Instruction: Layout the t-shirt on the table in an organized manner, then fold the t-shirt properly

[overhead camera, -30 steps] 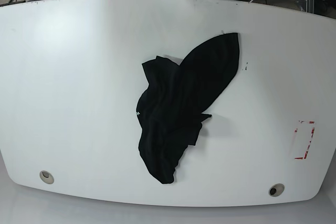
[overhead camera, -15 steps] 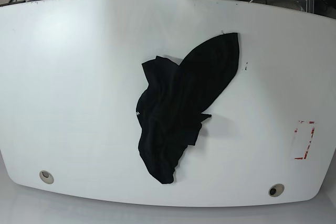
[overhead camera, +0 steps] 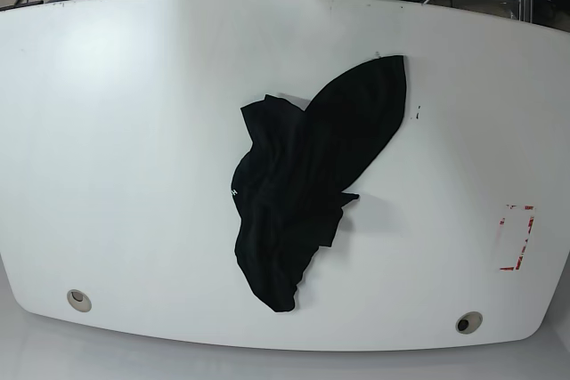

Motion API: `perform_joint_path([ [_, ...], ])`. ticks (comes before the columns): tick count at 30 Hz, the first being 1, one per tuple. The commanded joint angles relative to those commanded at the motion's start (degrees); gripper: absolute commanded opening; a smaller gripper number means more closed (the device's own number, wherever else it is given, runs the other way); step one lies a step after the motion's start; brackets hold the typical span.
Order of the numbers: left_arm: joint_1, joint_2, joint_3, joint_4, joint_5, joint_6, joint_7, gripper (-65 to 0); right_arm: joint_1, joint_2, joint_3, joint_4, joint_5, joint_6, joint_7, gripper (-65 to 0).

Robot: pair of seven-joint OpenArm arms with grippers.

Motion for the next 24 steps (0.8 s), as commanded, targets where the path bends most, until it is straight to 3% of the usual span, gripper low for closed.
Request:
perform_joint_path([
  [12,0.3,0.0,0.0,0.2,0.0,-0.1,-0.1,-52.5,0.0,-0.1,0.0,0.0,0.0,0.00,0.0,-64.5],
  [18,0.9,-0.1,0.0,0.6,0.1,-0.1,-0.2,-52.5,-0.8,-0.1,0.2,0.0,0.0,-0.09,2.8,-64.5],
  [24,5.0,-0.1,0.0,9.1,0.0,-0.2,-0.2,-52.5,-3.5,-0.1,0.3,3.0,0.3,-0.09,4.7,-64.5],
])
